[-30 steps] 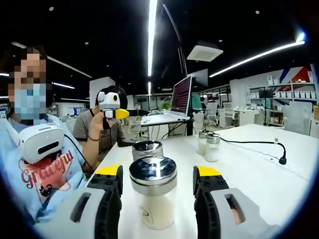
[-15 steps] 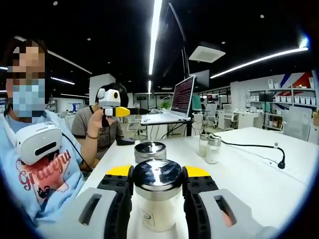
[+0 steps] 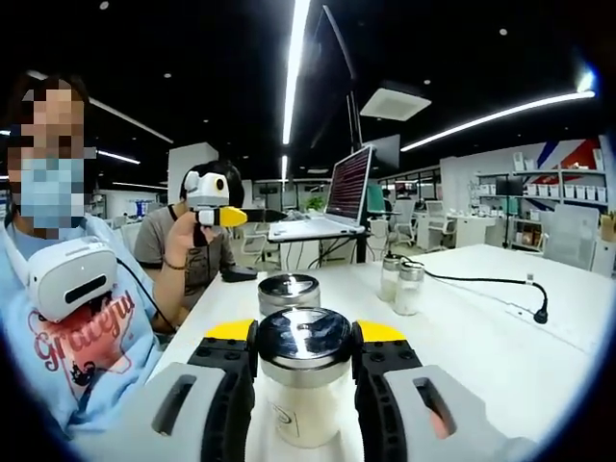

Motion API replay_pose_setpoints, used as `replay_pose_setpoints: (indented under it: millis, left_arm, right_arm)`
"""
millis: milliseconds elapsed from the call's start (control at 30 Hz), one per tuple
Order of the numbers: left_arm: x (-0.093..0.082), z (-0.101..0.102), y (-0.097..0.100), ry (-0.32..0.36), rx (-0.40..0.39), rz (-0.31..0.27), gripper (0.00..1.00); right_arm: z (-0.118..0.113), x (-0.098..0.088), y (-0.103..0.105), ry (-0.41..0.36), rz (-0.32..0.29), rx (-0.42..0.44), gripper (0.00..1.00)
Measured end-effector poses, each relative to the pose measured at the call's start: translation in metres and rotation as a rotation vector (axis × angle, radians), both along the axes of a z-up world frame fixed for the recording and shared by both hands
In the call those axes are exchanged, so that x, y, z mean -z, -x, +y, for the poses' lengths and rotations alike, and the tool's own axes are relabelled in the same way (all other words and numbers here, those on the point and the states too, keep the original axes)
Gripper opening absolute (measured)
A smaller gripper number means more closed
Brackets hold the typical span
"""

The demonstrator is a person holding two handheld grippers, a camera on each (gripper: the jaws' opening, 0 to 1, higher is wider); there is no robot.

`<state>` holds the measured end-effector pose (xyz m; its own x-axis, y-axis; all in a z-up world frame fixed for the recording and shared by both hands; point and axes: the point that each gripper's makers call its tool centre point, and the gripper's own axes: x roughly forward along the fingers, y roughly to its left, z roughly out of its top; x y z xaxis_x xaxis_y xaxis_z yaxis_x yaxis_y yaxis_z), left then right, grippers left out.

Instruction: Rotate the seasoning bottle until the label or dispensing opening points toward the visible target arrow and the bottle remains upright within the marked orientation range

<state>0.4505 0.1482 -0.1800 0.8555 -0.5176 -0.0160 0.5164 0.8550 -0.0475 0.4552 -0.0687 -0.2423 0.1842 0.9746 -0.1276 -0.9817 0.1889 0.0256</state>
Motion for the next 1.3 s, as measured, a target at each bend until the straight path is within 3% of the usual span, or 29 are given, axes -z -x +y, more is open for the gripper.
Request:
replay_pose_setpoints:
  millis: [867, 1300]
  left_arm:
    - [0.0001, 0.0001, 0.0002, 0.001, -0.003, 0.002, 0.96]
    - [-0.0003, 0.0011, 0.0004, 0.002, -0.001, 0.001, 0.96]
  right_arm:
    - [0.0010, -0.0003, 0.0005, 0.044, -0.013, 0.141, 0.38]
    - [0.0015, 0.0001, 0.0019, 0.058, -0.018, 0.278, 0.38]
